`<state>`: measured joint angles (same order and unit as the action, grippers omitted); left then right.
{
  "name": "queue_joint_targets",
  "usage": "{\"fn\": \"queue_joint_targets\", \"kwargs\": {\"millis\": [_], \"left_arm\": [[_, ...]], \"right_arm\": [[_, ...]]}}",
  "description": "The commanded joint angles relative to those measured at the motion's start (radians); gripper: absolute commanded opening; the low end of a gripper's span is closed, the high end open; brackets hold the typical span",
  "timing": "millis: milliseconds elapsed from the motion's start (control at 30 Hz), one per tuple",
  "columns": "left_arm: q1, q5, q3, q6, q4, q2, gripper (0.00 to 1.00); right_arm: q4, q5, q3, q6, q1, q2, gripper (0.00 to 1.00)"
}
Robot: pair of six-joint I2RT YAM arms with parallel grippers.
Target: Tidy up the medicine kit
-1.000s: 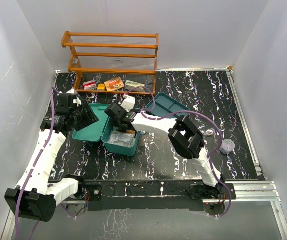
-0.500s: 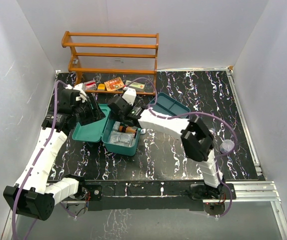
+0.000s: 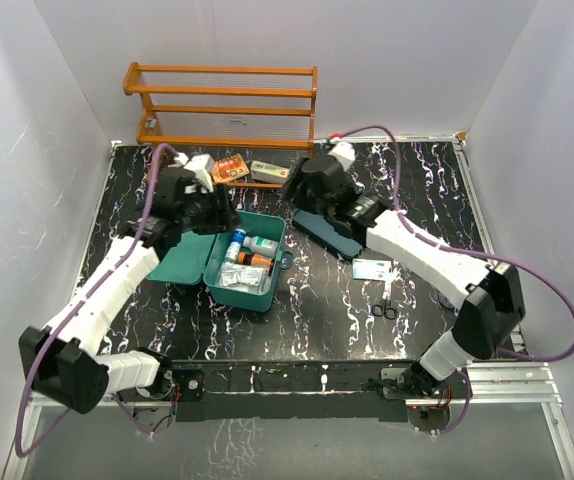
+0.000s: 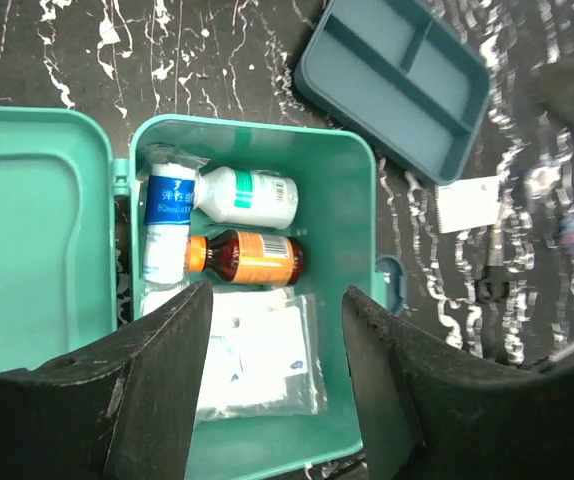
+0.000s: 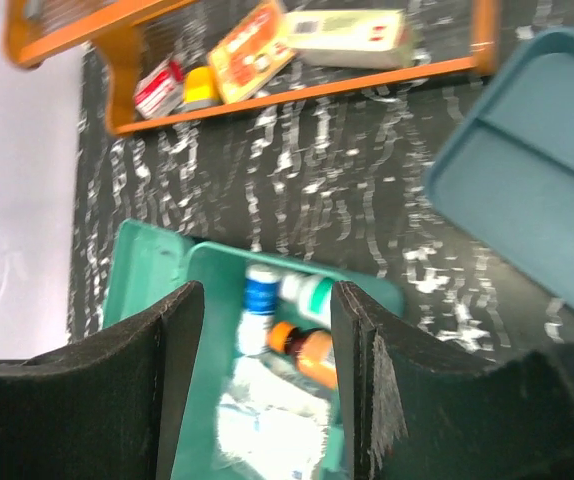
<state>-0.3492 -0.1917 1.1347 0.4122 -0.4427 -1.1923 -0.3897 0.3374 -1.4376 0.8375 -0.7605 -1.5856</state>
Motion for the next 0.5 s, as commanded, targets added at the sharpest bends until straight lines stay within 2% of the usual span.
{"fn": "queue_joint_targets", "kwargs": {"millis": [0,133,200,467], "left_arm": [[-0.123,0.217,0.014,-0.07,0.032,-0.086,0.52],[-0.219,0.437,0.04,-0.103,0.0,-0.182,0.52],[-0.245,0.509,0.048,-0.123,-0.012,-0.234,0.49],[-0.26,0.551,0.077,-0.134,-0.026,-0.398,0.38]], "right_arm": [[0.011,0.001,0.107,-0.029,0.098,0.116,0.51],[-0.022,-0.001,0.192,-0.044,0.188,0.174,0.51],[-0.036,0.002,0.224,-0.055,0.225,0.193,0.5],[-0.047,-0.014,0.285,-0.103,0.327,0.207,0.49]]}}
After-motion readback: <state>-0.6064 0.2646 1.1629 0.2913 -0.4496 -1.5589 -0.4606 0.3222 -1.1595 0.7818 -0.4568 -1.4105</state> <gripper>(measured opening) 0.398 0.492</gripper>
